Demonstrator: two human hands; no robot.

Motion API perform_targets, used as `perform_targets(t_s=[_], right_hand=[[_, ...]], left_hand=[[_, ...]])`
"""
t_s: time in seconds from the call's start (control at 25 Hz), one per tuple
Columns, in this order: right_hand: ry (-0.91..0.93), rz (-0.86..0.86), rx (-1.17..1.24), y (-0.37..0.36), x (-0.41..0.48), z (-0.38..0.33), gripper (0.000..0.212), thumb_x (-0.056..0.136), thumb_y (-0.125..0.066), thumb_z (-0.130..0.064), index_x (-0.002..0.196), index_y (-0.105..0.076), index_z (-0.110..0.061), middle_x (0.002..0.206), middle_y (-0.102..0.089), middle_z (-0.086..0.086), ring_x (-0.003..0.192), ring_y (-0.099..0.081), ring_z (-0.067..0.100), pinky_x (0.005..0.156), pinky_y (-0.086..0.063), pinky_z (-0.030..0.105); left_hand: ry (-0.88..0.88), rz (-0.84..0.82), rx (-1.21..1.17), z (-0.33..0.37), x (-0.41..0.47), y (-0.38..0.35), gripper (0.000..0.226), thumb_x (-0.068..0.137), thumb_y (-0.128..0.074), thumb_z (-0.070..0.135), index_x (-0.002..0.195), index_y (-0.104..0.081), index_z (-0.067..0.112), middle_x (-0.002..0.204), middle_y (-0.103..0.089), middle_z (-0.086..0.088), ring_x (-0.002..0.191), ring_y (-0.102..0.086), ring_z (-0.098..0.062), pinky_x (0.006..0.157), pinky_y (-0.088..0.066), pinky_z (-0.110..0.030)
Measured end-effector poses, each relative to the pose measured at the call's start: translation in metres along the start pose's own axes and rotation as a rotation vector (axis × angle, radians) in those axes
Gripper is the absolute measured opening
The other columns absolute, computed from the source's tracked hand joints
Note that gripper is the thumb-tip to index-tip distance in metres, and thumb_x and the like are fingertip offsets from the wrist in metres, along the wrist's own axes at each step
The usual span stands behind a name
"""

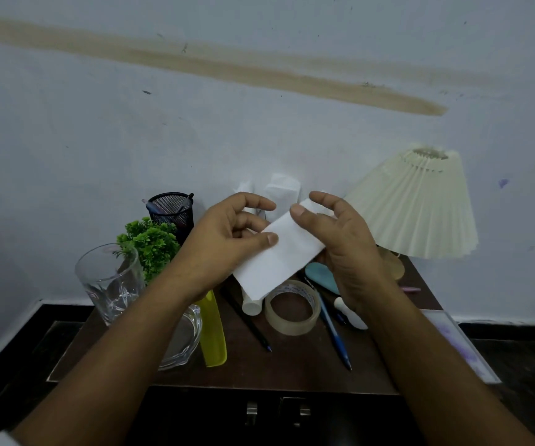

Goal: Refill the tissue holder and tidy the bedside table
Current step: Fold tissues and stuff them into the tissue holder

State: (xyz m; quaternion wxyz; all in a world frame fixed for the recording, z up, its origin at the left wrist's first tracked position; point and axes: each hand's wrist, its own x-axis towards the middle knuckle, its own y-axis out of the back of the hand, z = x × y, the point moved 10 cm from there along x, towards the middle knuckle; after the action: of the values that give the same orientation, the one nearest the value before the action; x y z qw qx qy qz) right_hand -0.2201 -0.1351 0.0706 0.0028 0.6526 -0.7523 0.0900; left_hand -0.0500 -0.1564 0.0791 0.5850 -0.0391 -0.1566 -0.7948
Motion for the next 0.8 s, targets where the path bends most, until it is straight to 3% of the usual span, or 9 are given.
perform_targets(t_s=[0.16,0.28,0.44,0.6,0.68,0.8], right_hand=[[0.080,-0.107,-0.208,0.000,0.002,-0.004,0.018,0.082,-0.079,-0.007,0.098,-0.073,-0.014,0.087,-0.074,-0.003,0.077,-0.070,0.007,0.062,-0.053,0.019],[0.102,-0.158,-0.261,-0.002,0.002,-0.004,0.010,0.084,-0.078,-0.011,0.093,-0.074,-0.011,0.083,-0.074,-0.003,0.074,-0.069,0.005,0.060,-0.051,0.018],[0.131,-0.202,-0.357,-0.010,0.000,0.000,0.005,0.087,-0.077,-0.019,0.088,-0.076,-0.014,0.086,-0.075,-0.002,0.077,-0.069,0.005,0.063,-0.051,0.017],[0.129,-0.127,-0.308,0.003,0.005,-0.002,0.004,0.087,-0.076,-0.013,0.086,-0.076,-0.009,0.082,-0.072,-0.006,0.070,-0.065,0.000,0.057,-0.049,0.015],[0.126,-0.098,-0.328,0.009,0.007,-0.002,0.003,0.087,-0.076,-0.014,0.086,-0.076,-0.012,0.085,-0.073,-0.004,0.071,-0.065,0.000,0.058,-0.048,0.015],[0.090,-0.162,-0.397,0.005,0.009,0.005,0.006,0.087,-0.077,-0.017,0.090,-0.076,-0.012,0.089,-0.076,0.007,0.081,-0.071,0.018,0.069,-0.056,0.033]], left_hand=[[-0.048,-0.037,0.193,0.003,0.000,-0.002,0.028,0.087,-0.077,0.017,0.112,-0.071,0.027,0.086,-0.076,-0.001,0.077,-0.069,-0.014,0.075,-0.057,-0.036],[-0.042,0.005,0.207,0.000,0.002,0.006,0.017,0.087,-0.078,0.022,0.103,-0.075,0.026,0.086,-0.076,0.000,0.085,-0.073,-0.016,0.084,-0.059,-0.047],[-0.026,-0.029,0.209,0.000,0.000,0.000,0.008,0.085,-0.080,0.026,0.091,-0.078,0.023,0.089,-0.077,-0.002,0.088,-0.073,-0.023,0.084,-0.059,-0.051],[0.029,0.049,0.148,-0.007,0.002,0.020,0.006,0.083,-0.081,0.021,0.087,-0.078,0.017,0.086,-0.075,-0.011,0.082,-0.072,-0.030,0.071,-0.059,-0.040],[0.052,0.092,0.072,-0.010,0.002,0.032,0.005,0.085,-0.078,0.015,0.089,-0.077,0.012,0.084,-0.074,-0.016,0.075,-0.070,-0.022,0.067,-0.057,-0.029],[0.046,0.142,-0.031,-0.011,0.003,0.037,0.005,0.085,-0.077,0.011,0.090,-0.076,0.012,0.080,-0.072,-0.011,0.075,-0.068,-0.013,0.068,-0.055,-0.026]])
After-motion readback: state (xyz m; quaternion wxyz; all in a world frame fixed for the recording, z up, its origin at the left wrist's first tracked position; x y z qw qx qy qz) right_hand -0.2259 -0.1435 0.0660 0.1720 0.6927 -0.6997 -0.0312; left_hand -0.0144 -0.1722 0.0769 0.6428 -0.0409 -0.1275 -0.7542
